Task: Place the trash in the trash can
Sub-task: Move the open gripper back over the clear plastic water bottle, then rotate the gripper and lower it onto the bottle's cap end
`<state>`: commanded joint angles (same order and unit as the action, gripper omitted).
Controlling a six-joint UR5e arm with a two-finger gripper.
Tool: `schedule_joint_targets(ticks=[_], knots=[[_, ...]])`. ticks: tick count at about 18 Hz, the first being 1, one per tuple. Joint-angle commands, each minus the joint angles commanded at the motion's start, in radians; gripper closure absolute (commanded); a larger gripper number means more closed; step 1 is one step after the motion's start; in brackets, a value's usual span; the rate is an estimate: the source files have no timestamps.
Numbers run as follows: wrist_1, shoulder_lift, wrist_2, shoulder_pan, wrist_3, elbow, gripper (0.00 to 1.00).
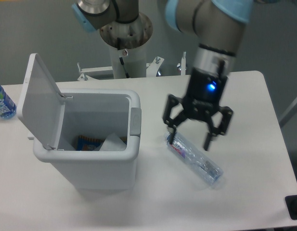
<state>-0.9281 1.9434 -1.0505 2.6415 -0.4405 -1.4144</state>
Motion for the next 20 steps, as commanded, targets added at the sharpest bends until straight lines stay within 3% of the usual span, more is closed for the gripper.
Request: schedule_joint_targets(ticks=[5,10,17,20], knots=[[-0.02,0.014,-0.114,0.011,0.081,-0.014,0.0],[-0.124,0.057,-0.241,0.025,0.097,-0.014,0.0],[-0.132,0.182,-0.455,-0.047,0.218,0.011,0.0],[-0.129,0.209,-0.534,-0.087,0.267,0.018,0.0]])
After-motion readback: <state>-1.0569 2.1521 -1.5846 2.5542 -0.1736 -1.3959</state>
